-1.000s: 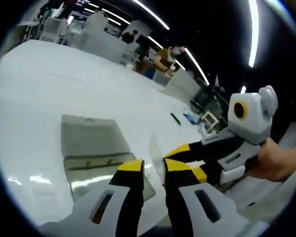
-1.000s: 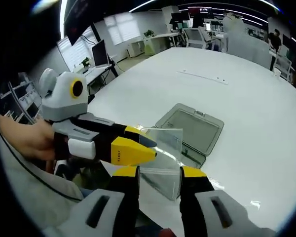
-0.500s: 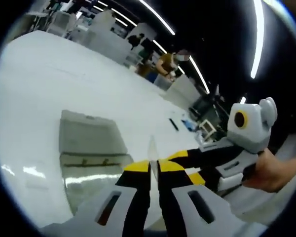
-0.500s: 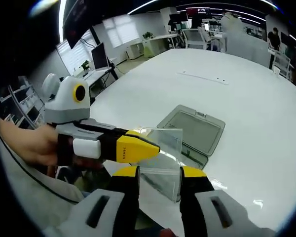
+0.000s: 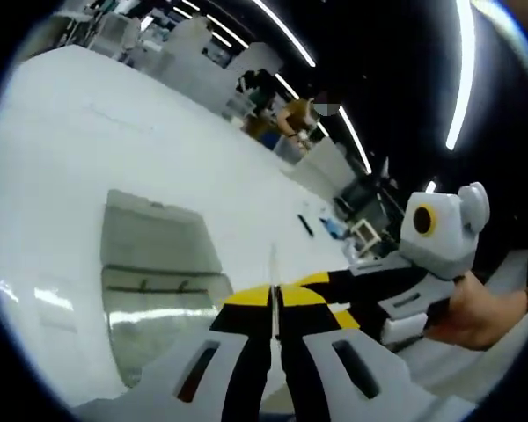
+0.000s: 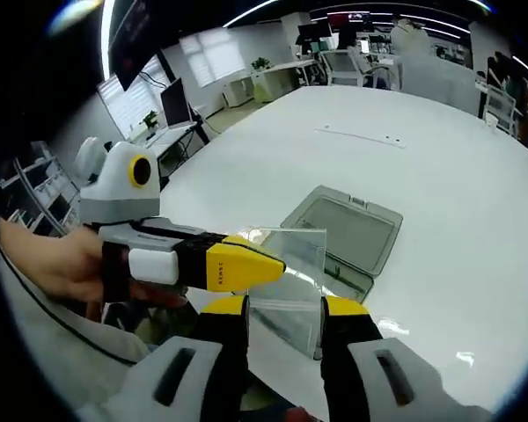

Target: Insert the divider into the dual guide fixture by aligning both edges with the guide slots and pushing it downward to the bottom, including one-sided entry, uneven engagement, binding, and posture correction.

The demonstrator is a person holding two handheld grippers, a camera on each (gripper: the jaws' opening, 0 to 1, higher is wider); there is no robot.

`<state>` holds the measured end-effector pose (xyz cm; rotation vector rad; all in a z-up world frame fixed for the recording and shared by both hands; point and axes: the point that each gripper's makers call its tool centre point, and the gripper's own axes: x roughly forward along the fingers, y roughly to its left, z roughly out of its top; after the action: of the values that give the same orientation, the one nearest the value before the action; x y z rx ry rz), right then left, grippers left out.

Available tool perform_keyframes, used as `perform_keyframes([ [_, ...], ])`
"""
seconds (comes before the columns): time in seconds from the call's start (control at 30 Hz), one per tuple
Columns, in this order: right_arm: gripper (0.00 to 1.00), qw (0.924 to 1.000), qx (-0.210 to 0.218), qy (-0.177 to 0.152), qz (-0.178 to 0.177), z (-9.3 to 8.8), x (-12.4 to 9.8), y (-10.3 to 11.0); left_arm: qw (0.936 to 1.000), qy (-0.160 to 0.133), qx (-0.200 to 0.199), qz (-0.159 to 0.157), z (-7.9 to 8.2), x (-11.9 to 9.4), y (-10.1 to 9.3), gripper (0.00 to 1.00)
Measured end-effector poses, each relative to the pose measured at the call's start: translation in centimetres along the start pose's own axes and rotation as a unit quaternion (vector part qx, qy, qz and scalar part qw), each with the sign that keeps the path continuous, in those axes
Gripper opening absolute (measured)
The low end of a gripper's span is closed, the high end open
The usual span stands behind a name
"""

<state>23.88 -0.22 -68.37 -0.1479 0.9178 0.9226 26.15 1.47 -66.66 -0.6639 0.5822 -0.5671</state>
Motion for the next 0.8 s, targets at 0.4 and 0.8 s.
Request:
perform_keyframes([
  [0.4, 0.27, 1.0, 0.006, -0.004, -0.003, 0.5, 0.15, -0.29, 1.0, 0.004, 0.002, -0.004, 0.47, 0.32, 0.03, 0.0],
  [0.8, 0.28, 0.9997, -0.006, -0.01, 0.022, 0.45, 0.06, -0.4, 0.9991, 0.025, 0.032, -0.012, 0.45, 0.44, -0.27, 0.0],
])
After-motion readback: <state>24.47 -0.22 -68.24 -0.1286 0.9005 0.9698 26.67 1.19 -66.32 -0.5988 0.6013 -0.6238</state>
